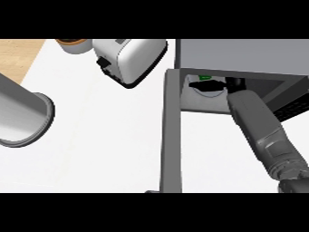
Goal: Pick up the milk, place it into the microwave and close the microwave
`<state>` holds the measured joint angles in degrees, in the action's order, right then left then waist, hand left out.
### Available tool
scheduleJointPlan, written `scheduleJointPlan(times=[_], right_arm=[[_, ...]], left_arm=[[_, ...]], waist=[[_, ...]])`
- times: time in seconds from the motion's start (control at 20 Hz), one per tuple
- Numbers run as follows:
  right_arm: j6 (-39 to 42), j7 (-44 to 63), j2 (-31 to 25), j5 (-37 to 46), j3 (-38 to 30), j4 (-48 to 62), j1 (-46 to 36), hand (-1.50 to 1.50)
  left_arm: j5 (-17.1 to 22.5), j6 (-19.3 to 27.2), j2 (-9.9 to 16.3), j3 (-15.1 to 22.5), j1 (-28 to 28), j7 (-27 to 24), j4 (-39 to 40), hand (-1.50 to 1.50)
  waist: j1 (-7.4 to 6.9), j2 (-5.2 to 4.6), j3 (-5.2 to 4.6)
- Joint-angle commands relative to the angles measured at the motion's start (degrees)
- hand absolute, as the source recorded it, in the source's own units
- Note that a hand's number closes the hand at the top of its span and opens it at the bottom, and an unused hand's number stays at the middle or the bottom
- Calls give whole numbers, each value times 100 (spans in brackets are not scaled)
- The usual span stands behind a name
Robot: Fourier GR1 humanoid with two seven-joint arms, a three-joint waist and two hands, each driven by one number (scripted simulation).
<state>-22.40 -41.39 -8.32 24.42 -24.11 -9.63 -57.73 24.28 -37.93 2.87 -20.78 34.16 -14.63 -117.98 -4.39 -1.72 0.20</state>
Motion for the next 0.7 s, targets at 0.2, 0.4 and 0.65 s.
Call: scheduleJointPlan(times=[0.2, 0.4, 0.65], right_arm=[[896, -487, 1, -326, -169, -70, 342, -150], [1206, -338, 143, -335, 27, -305, 560, -150], [1615, -880, 391, -482, 168, -822, 1540, -150]], left_arm=[[-608, -91, -280, 642, 424, -204, -470, -150], [-977, 231, -284, 1055, 150, -273, -397, -150], [-1084, 143, -286, 1252, 144, -79, -511, -150]], waist=[[217, 117, -11], [364, 169, -19], [530, 226, -24]])
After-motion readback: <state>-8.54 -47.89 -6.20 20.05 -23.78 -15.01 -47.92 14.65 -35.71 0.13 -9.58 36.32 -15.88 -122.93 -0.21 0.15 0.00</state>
